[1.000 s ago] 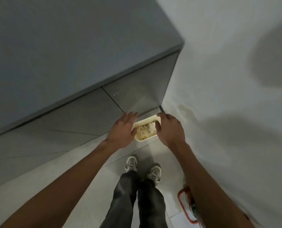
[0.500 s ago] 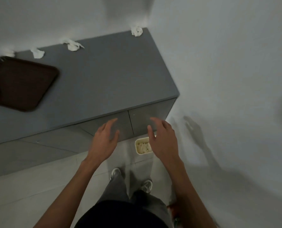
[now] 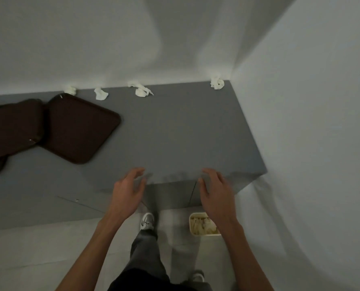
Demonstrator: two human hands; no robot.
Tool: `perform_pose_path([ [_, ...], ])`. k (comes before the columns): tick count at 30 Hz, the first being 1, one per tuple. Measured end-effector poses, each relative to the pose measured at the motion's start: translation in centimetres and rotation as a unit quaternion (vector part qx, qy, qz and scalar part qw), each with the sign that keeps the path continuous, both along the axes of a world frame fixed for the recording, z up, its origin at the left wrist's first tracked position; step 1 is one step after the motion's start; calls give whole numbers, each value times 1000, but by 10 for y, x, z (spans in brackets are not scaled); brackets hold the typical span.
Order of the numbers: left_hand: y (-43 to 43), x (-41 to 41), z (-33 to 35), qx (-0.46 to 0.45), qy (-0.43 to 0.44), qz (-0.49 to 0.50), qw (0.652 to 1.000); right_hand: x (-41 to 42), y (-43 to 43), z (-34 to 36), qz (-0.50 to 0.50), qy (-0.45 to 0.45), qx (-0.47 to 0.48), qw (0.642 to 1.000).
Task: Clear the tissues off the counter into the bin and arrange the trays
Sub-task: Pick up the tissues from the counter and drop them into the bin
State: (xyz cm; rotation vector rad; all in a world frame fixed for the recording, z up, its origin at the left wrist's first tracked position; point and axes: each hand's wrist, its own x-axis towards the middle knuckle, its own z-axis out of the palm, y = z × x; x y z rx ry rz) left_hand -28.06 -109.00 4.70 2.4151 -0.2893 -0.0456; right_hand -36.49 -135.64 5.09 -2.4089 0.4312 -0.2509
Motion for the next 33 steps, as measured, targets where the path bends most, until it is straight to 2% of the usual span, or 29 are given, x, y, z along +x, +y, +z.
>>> perform_pose_path([
  [10,67,192,-8,6,17,5,1000,188,56,-33,7,-2,-56,998],
  [14,94,261,-7,1,28,-3,1000,282,91,-37,42,28,-55,997],
  [18,114,299,-6,-20,19,6,1000,381,122,-36,108,59,-85,989],
  [22,130,314,-11,-40,10,21,999,477,140,-48,161,92,-175,967],
  [24,138,314,-10,-44,12,28,999,515,144,-57,190,93,-188,959],
  [29,152,314,-5,-51,23,37,998,557,147,-93,181,148,-184,955],
  [33,154,322,-3,-59,33,45,997,531,160,-112,162,111,-190,962],
])
